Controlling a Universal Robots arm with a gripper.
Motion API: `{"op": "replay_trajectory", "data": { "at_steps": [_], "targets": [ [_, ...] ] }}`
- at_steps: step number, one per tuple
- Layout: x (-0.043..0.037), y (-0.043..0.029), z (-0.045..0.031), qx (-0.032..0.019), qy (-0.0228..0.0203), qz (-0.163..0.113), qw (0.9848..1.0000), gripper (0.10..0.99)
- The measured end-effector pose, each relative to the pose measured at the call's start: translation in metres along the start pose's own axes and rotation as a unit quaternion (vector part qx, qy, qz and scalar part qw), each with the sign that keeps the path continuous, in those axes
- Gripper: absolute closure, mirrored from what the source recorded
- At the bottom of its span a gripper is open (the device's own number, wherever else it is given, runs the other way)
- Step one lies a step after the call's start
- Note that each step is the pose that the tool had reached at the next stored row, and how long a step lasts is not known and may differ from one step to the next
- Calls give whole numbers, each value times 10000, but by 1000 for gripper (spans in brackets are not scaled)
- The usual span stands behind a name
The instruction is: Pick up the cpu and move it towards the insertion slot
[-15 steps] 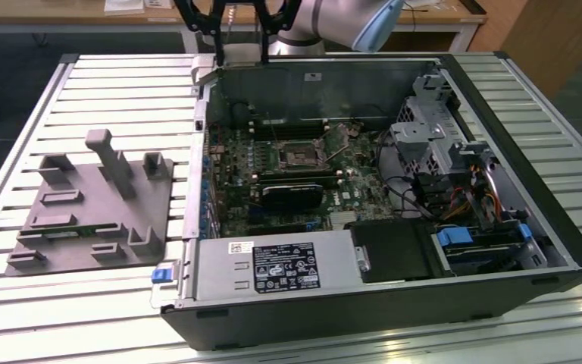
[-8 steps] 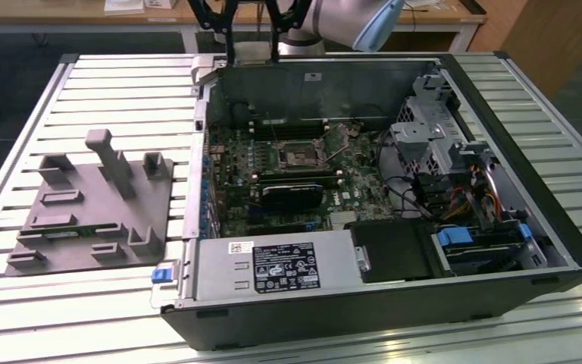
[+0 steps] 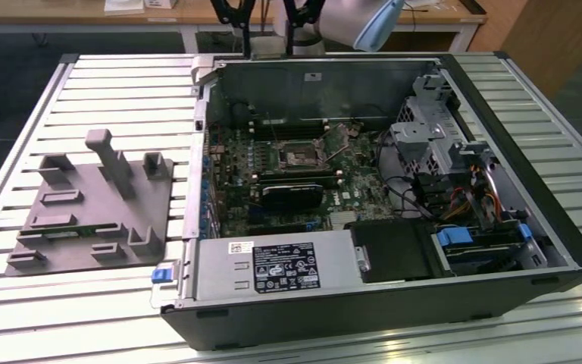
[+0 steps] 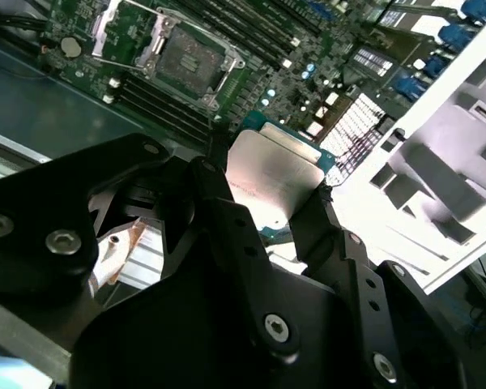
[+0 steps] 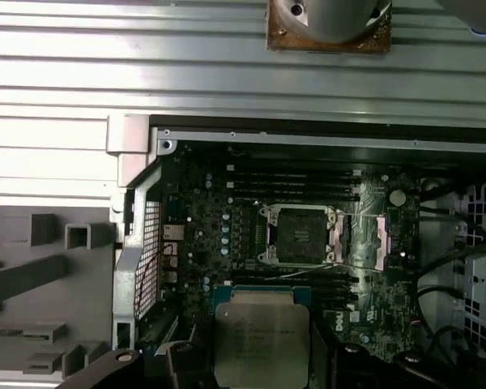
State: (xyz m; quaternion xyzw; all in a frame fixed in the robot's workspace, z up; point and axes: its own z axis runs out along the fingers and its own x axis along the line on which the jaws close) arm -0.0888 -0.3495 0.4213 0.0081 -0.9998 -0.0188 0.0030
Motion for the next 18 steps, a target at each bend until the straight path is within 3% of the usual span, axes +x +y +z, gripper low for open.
{"op": "replay_trajectory", "data": {
  "at_steps": [18],
  "targets": [
    [-380,242,38,1,-33,-1,10000,541]
  ]
}}
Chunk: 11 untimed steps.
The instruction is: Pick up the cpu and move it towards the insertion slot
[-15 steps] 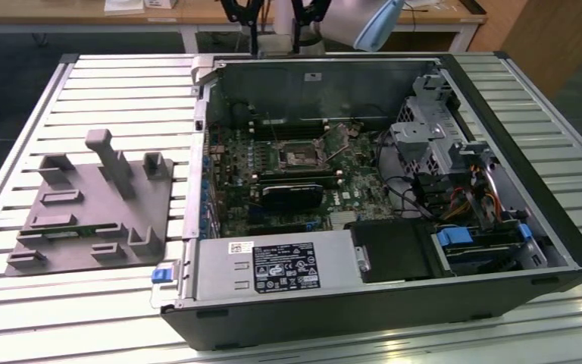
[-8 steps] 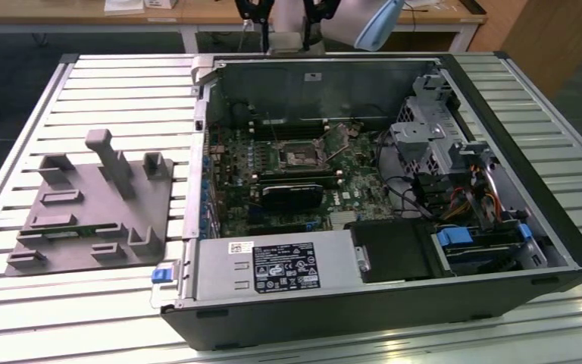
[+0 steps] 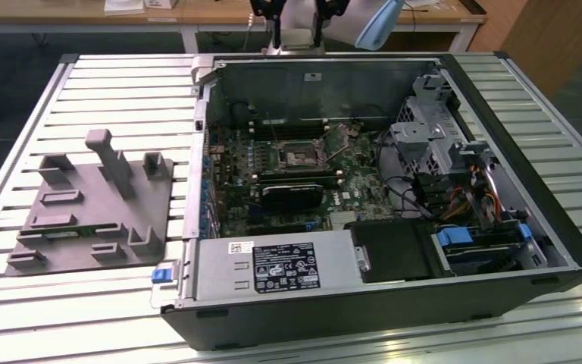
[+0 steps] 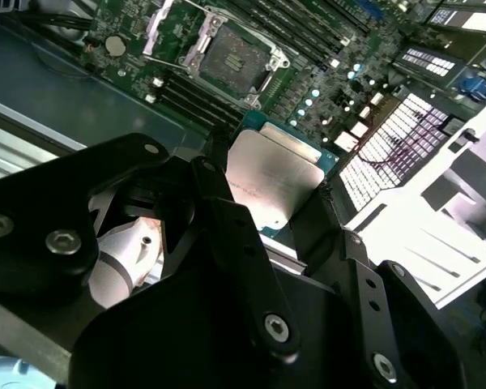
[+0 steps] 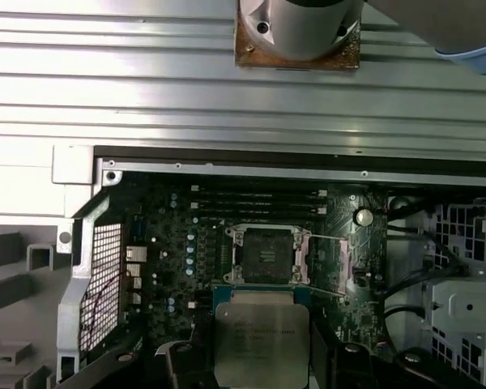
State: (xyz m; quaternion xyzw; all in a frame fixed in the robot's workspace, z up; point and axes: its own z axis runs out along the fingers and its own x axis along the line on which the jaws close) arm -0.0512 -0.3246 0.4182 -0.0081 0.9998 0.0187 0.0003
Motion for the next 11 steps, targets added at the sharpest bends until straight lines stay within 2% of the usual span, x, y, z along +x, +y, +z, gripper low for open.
{"op": "replay_trajectory", "data": {
  "at_steps": [11],
  "targets": [
    [-239,56,7,-8,-67,-2,10000,541]
  ]
}}
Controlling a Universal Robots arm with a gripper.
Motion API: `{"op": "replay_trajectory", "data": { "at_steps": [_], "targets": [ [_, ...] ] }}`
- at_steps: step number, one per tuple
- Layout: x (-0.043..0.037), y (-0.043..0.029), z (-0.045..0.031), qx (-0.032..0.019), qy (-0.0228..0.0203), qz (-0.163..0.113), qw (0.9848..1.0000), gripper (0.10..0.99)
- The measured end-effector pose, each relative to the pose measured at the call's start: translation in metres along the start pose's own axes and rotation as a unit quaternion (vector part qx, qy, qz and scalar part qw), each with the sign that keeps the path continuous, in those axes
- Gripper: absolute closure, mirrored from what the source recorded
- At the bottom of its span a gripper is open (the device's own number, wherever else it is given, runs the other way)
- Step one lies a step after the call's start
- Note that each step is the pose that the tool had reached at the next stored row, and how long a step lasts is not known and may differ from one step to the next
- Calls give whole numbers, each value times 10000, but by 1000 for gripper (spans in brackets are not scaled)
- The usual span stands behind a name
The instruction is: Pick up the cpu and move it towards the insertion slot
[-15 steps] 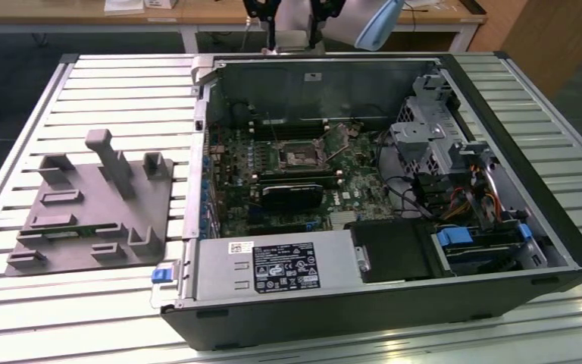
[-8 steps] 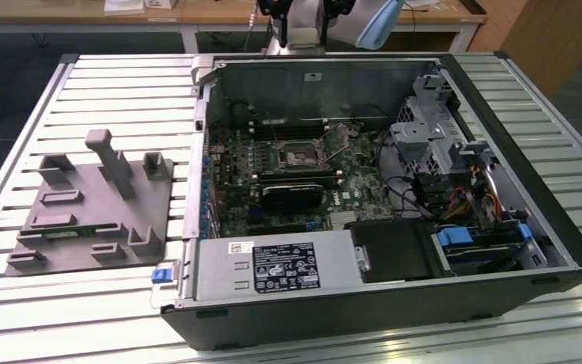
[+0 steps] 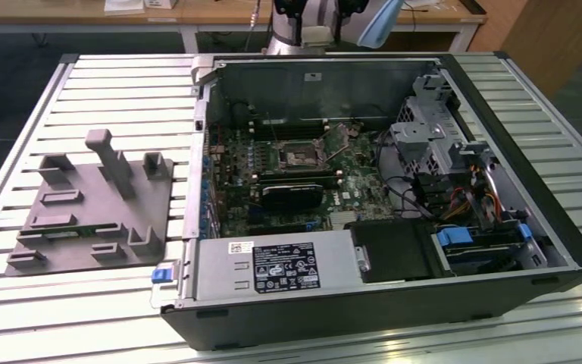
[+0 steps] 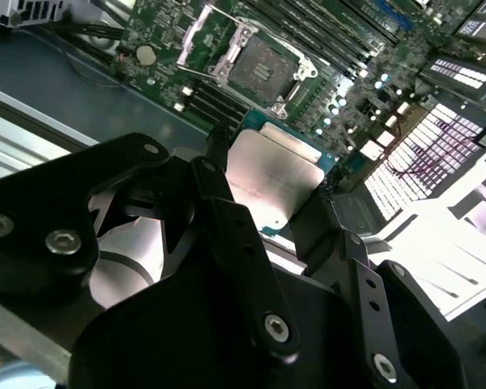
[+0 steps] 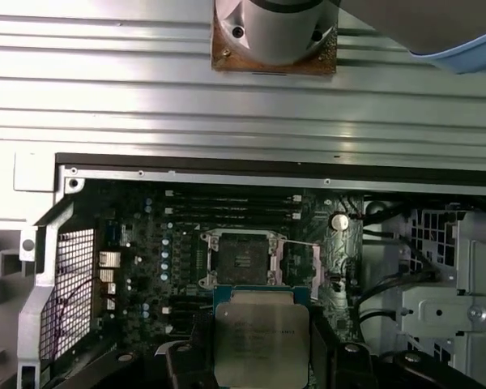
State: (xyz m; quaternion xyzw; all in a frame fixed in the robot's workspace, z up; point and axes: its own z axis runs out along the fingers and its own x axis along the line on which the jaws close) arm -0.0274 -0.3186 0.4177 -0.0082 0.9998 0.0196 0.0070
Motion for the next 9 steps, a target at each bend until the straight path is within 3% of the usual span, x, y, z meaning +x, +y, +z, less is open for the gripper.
{"op": "replay_trajectory", "data": {
  "at_steps": [3,9],
  "targets": [
    [-21,5,2,-2,-27,-1,10000,541],
    [-21,5,2,-2,-30,-2,10000,541]
  ]
}}
